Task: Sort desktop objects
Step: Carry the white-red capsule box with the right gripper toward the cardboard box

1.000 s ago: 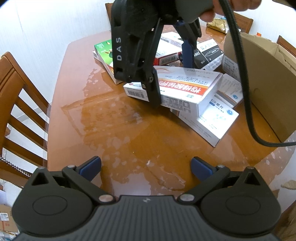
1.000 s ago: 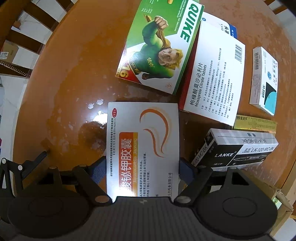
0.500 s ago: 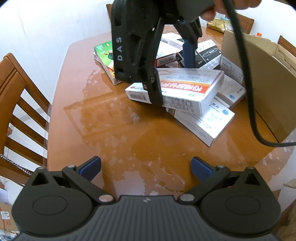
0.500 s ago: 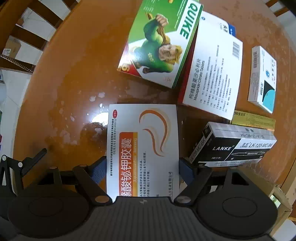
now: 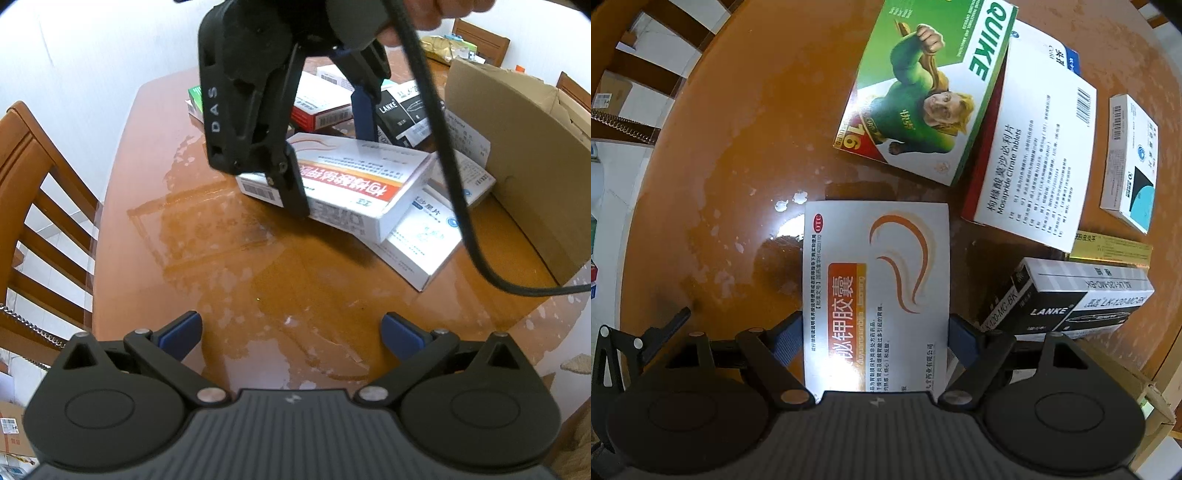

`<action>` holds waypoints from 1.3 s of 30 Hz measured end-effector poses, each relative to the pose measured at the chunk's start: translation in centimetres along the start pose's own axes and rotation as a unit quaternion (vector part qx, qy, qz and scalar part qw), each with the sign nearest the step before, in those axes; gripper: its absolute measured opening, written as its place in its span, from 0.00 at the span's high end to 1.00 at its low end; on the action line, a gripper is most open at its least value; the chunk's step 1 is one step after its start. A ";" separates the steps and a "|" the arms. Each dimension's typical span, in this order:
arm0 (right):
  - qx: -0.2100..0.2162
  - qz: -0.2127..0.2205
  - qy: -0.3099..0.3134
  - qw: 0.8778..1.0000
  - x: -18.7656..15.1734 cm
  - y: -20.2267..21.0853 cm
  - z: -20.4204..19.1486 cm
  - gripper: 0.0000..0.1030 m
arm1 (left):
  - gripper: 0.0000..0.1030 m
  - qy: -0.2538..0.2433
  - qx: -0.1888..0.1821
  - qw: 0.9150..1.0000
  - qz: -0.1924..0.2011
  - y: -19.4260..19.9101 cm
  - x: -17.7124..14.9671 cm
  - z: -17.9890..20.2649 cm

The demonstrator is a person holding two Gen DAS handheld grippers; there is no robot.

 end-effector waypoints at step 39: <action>0.041 0.059 -0.039 0.997 -0.9 -1.3 1.5 0.18 | 0.00 -0.006 0.008 1.000 0.006 0.5 0.3 0.7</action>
Point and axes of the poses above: each gripper's, at about its wrist camera, not at the fingertips, and y roughly against the way its jaws point, z to its right, x to its top, the point moved 10 cm from there along -y, roughly the way its jaws point, and after that the axes turned 10 degrees about y, right-handed, at the moved point
